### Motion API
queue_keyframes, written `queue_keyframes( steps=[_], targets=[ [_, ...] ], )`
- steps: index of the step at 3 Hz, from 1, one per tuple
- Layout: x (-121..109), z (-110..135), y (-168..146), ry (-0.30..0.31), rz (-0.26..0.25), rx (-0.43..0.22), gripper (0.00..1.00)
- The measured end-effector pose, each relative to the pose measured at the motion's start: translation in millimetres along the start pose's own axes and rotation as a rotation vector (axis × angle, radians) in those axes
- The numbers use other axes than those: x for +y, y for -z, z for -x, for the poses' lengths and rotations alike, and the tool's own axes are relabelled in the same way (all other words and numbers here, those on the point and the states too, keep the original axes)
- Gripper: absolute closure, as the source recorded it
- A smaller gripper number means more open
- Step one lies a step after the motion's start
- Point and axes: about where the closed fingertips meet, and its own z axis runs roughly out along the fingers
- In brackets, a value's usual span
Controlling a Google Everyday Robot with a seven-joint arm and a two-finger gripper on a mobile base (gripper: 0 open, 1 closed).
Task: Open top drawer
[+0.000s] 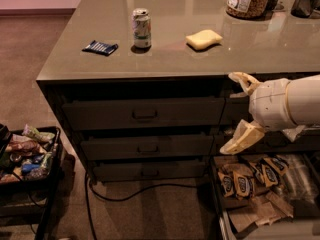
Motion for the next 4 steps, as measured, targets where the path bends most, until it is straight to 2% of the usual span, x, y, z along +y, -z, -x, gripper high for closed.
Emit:
queue_keyframes(
  steps=[1,2,3,4],
  targets=[
    [3,-10,-26,-0.024,-0.026,-0.008,0.0],
    [5,-29,-76,-0.052,-0.101,-0.024,0.0],
    [5,-29,-76,-0.052,-0.101,-0.024,0.0],
    [0,-30,-87,-0.048,-0.069,-0.054,0.0]
  ],
)
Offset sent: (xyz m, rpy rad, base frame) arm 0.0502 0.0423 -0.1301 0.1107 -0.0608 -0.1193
